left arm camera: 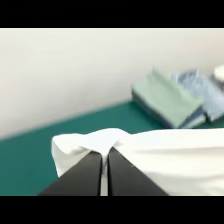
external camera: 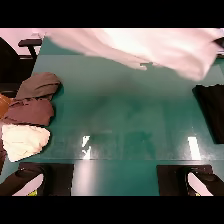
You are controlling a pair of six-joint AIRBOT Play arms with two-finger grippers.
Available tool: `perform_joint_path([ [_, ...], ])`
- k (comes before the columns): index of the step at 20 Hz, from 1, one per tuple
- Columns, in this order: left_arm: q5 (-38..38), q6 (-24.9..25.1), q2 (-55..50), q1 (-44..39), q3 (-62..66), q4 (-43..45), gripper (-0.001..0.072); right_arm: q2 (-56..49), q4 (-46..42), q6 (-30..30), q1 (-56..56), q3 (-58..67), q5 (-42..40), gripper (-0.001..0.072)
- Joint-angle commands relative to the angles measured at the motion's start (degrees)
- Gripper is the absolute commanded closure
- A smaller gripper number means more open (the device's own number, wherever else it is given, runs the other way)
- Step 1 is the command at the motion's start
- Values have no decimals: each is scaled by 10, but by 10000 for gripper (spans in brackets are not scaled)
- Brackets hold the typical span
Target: Fold the shirts.
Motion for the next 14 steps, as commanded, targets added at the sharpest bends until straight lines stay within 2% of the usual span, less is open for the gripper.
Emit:
perform_joint_path([
  [1,47,6,82,1,3,6,681,46,-77,46,-6,74,75,700],
  [5,26,7,65,1,-22,7,681,25,-70,99,-8,89,150,700],
  [7,-22,-1,31,1,-61,0,681,-21,-70,136,-8,89,218,700],
  [9,-88,-8,-15,1,-107,-5,680,-65,-69,139,-8,54,258,700],
  [12,-166,-7,-98,1,-206,-6,680,-123,-51,131,-8,-69,236,700],
  [14,-158,0,-143,1,-281,-5,680,-155,-24,79,-7,-165,156,700],
])
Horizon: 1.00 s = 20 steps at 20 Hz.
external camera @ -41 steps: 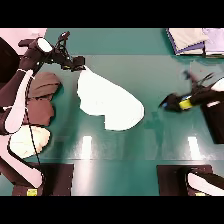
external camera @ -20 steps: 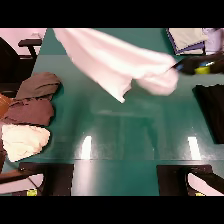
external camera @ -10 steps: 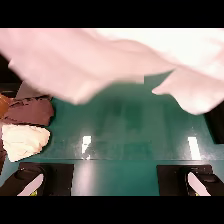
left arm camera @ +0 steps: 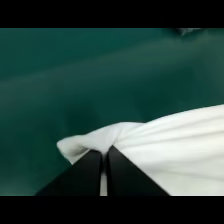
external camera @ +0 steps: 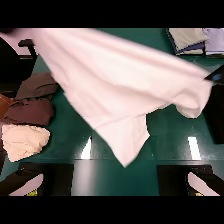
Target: Fold the shirts.
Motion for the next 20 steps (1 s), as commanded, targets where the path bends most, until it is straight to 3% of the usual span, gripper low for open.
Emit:
perform_joint_path([
  [1,-30,9,-81,0,-118,-6,680,-56,38,-46,5,-145,-96,700],
  [6,26,9,-118,0,-188,8,680,-64,27,-49,59,-284,-221,698],
  [7,33,9,-118,0,-188,8,680,-68,28,-51,67,-297,-240,618],
  [8,37,9,-118,0,-187,7,680,-73,29,-58,71,-300,-254,361],
  [9,38,9,-118,0,-188,8,679,-77,28,-60,70,-295,-258,228],
  [16,38,17,-118,0,-188,10,679,-45,26,-100,-68,-241,-208,223],
  [20,53,16,-118,0,-188,9,679,-95,34,-99,-138,-241,-169,223],
])
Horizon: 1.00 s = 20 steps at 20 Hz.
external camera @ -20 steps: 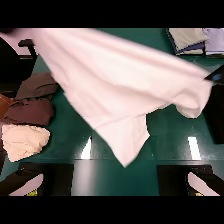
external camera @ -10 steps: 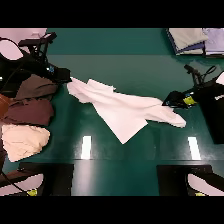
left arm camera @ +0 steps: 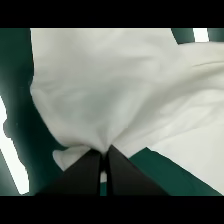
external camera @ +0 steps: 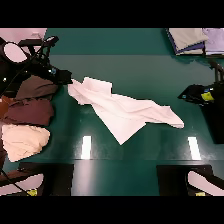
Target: Fold the shirts.
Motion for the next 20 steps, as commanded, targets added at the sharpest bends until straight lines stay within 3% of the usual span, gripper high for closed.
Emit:
perform_joint_path([
  [1,14,0,0,0,0,0,679,-47,7,-1,-46,2,40,224],
  [6,18,-1,0,0,0,0,679,-153,105,18,5,3,32,224],
  [10,17,-1,0,0,0,0,679,-211,108,42,37,4,33,228],
  [11,17,-1,0,0,0,0,679,-217,108,42,43,4,34,305],
  [12,17,-1,0,0,0,0,679,-217,107,42,43,4,31,422],
  [13,14,0,0,0,0,0,679,-212,107,42,42,4,26,586],
  [14,12,1,0,0,0,1,679,-201,105,41,40,4,16,683],
  [20,9,-1,76,0,102,33,680,-28,104,35,-3,63,11,699],
])
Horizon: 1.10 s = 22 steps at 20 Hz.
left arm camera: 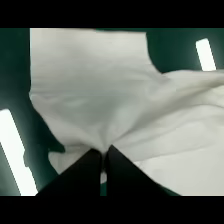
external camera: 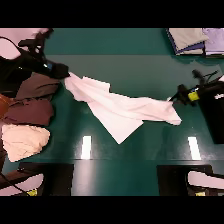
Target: Fold the shirts.
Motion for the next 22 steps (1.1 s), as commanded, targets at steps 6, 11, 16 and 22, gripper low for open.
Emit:
perform_joint_path([
  [6,30,-5,160,0,279,19,680,261,0,-3,-28,198,3,699],
  [11,55,-20,213,0,360,18,681,346,-95,21,-28,309,12,700],
  [16,62,-20,219,0,362,-19,681,315,-139,62,-28,411,116,700],
  [22,-1,-20,116,0,214,-22,681,152,-149,84,11,369,165,700],
])
